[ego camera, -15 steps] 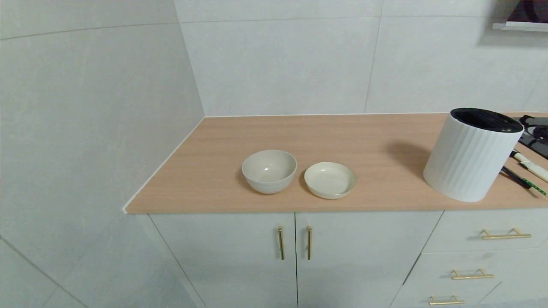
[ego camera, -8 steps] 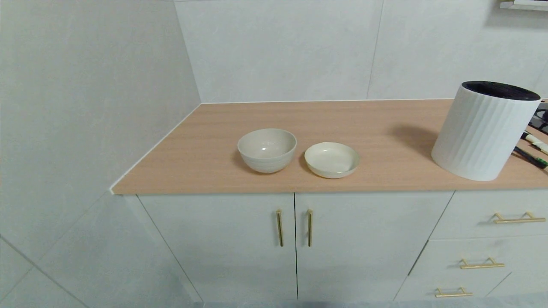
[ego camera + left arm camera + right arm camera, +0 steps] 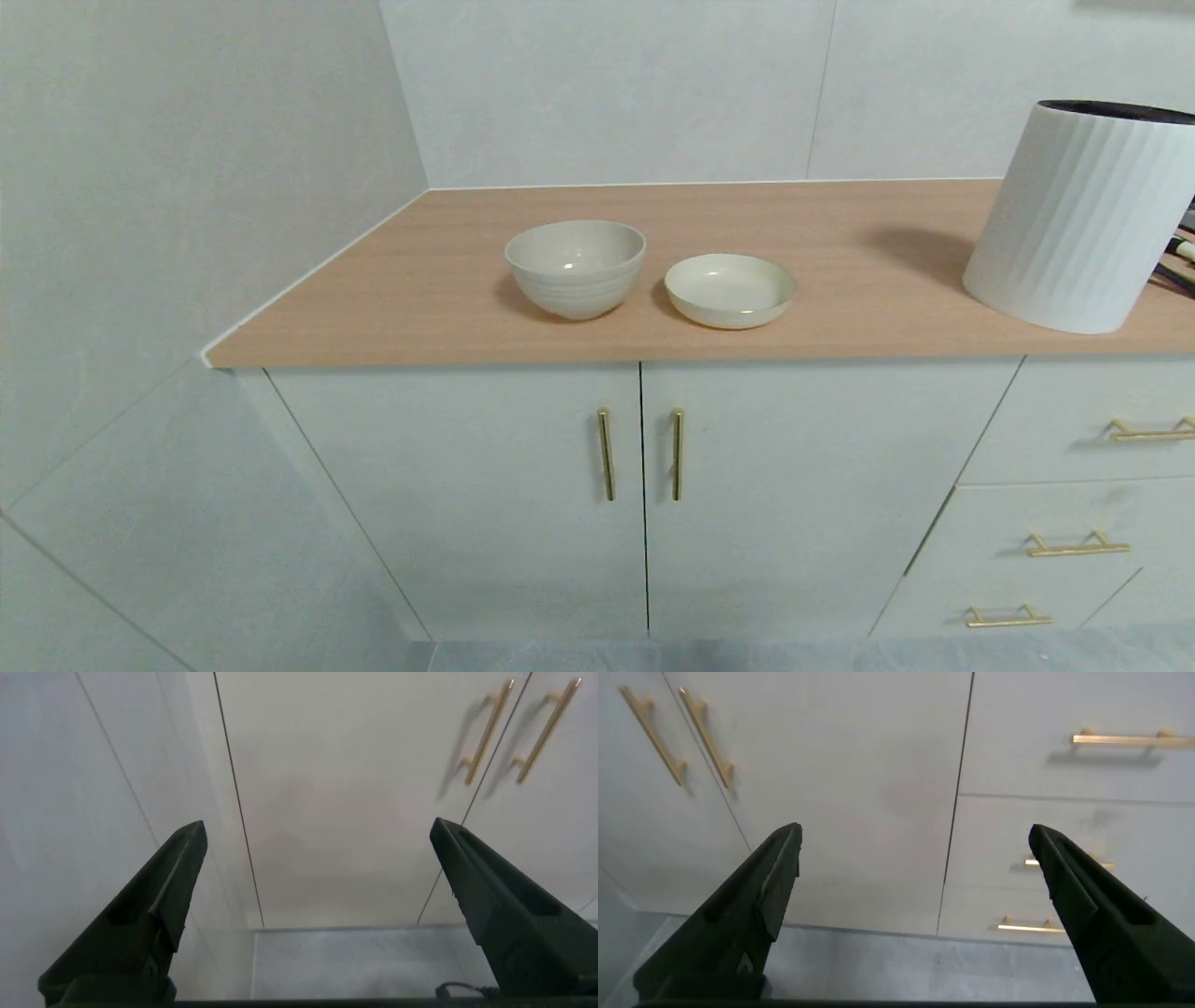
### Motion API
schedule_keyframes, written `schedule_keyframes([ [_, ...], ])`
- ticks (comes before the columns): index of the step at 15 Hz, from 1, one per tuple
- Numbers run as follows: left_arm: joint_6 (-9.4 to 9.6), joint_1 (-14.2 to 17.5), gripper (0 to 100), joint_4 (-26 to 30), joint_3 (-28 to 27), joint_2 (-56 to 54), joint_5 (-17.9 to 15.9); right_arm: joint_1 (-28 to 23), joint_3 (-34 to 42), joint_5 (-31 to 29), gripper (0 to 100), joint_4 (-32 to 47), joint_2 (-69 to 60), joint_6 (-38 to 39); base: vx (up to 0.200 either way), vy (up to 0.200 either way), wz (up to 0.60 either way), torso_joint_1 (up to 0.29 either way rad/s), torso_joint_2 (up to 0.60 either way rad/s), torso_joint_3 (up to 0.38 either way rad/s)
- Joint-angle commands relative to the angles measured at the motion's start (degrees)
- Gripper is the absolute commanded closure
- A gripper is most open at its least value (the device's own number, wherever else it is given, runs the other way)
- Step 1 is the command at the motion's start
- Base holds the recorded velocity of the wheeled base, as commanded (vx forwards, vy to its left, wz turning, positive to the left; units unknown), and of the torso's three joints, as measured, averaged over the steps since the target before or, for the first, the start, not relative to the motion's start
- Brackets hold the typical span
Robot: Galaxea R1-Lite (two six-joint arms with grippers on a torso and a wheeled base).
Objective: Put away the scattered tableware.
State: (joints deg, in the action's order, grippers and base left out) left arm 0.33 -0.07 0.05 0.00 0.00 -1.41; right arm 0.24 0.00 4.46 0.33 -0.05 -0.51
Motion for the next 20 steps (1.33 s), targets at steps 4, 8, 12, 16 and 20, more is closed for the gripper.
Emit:
schedule_keyframes([
  [4, 0.02, 0.0, 0, 0.0, 0.0, 0.0, 0.0, 0.0, 0.0, 0.0, 0, 0.0, 0.0, 0.0, 0.0, 0.0, 0.0, -0.162, 0.46, 0.295],
  [8, 0.02, 0.0, 0, 0.0, 0.0, 0.0, 0.0, 0.0, 0.0, 0.1, 0, 0.0, 0.0, 0.0, 0.0, 0.0, 0.0, -0.11, 0.35, 0.24],
  [12, 0.02, 0.0, 0, 0.0, 0.0, 0.0, 0.0, 0.0, 0.0, 0.1, 0, 0.0, 0.0, -0.1, 0.0, 0.0, 0.0, -0.012, 0.04, 0.029],
  [16, 0.02, 0.0, 0, 0.0, 0.0, 0.0, 0.0, 0.0, -0.1, 0.5, 0, 0.0, 0.0, -1.3, 0.0, 0.0, 0.0, 0.0, 0.0, 0.0],
  [20, 0.02, 0.0, 0, 0.0, 0.0, 0.0, 0.0, 0.0, -6.2, 4.2, 0, -0.4, 0.4, -0.4, 0.0, 0.0, 0.0, 0.0, 0.0, 0.0],
])
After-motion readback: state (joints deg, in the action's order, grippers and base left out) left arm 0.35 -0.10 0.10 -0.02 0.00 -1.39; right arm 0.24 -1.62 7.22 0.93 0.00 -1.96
